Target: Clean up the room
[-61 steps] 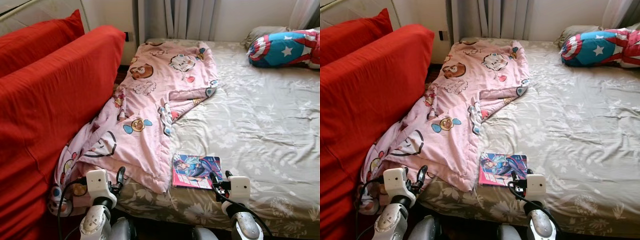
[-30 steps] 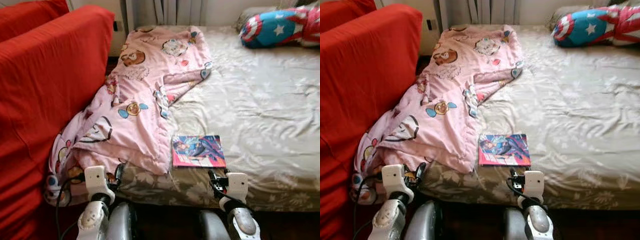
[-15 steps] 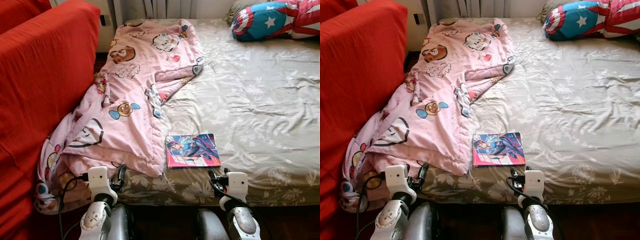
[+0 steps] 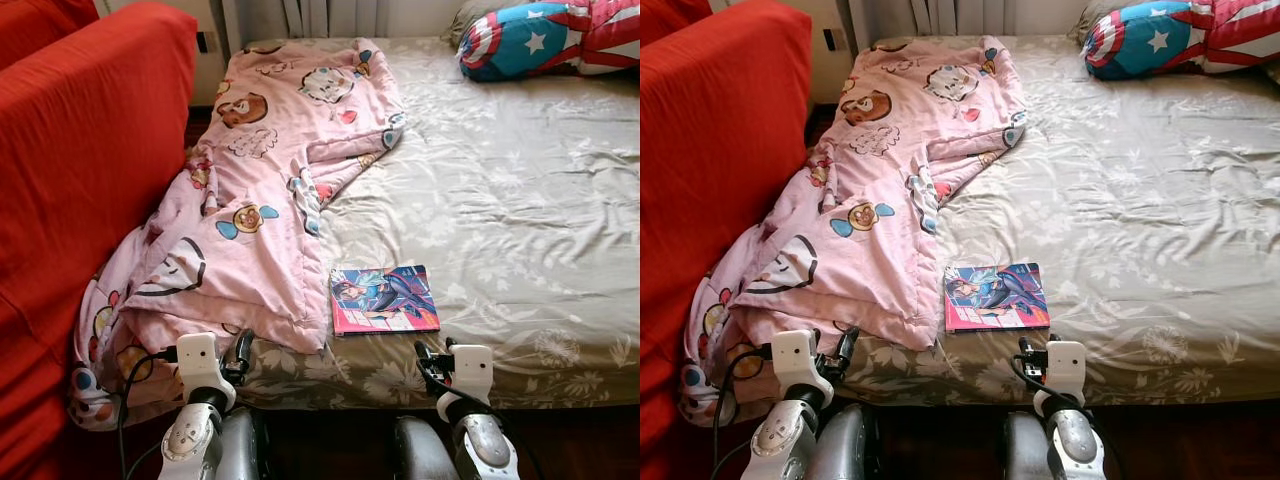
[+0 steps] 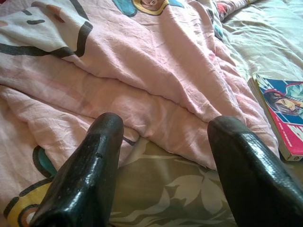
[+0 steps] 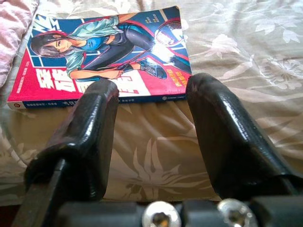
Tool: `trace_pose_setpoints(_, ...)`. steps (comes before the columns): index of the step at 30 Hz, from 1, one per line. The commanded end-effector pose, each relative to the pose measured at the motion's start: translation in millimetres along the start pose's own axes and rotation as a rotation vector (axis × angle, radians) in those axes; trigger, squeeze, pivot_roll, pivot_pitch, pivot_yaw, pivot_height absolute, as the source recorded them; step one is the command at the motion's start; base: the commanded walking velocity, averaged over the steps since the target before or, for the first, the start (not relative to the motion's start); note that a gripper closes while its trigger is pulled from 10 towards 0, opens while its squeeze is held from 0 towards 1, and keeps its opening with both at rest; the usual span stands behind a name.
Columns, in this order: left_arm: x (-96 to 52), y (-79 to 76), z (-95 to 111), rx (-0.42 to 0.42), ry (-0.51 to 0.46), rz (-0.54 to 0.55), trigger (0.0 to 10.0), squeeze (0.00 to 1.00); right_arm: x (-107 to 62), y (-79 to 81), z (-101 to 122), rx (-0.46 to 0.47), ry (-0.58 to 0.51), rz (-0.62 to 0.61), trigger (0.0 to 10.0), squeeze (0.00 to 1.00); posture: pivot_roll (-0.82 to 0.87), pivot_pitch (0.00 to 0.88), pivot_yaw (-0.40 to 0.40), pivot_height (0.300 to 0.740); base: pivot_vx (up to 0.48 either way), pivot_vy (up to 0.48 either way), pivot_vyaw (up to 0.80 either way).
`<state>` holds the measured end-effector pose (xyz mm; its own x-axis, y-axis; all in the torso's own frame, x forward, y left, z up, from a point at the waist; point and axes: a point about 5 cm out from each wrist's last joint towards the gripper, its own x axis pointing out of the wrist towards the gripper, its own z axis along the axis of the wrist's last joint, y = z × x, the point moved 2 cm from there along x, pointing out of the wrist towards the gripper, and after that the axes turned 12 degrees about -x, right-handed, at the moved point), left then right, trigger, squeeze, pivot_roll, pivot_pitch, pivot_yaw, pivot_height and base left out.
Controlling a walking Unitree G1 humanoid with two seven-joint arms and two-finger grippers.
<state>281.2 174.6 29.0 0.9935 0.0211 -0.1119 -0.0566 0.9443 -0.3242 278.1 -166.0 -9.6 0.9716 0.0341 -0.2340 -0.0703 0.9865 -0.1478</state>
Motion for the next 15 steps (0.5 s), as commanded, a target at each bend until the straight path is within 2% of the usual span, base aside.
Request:
trace_pose_setpoints(1,-2.3,2.1,-3.4,-0.002,0.021,0.005,10.0,0.00,-1.8,1.8,-3.7,-0.001,0.012,0.004,10.0,0.00,-0.16,0.136,0.021,0.610,0.270,0.000,0.00)
trace_pose_setpoints(15,-1.9,1.1,-3.9,-0.001,0.024,0.004,10.0,0.00,-0.7,2.5,-4.2,-0.012,0.017,0.012,10.0,0.00,-0.16,0.137,0.020,0.610,0.291,0.000,0.00)
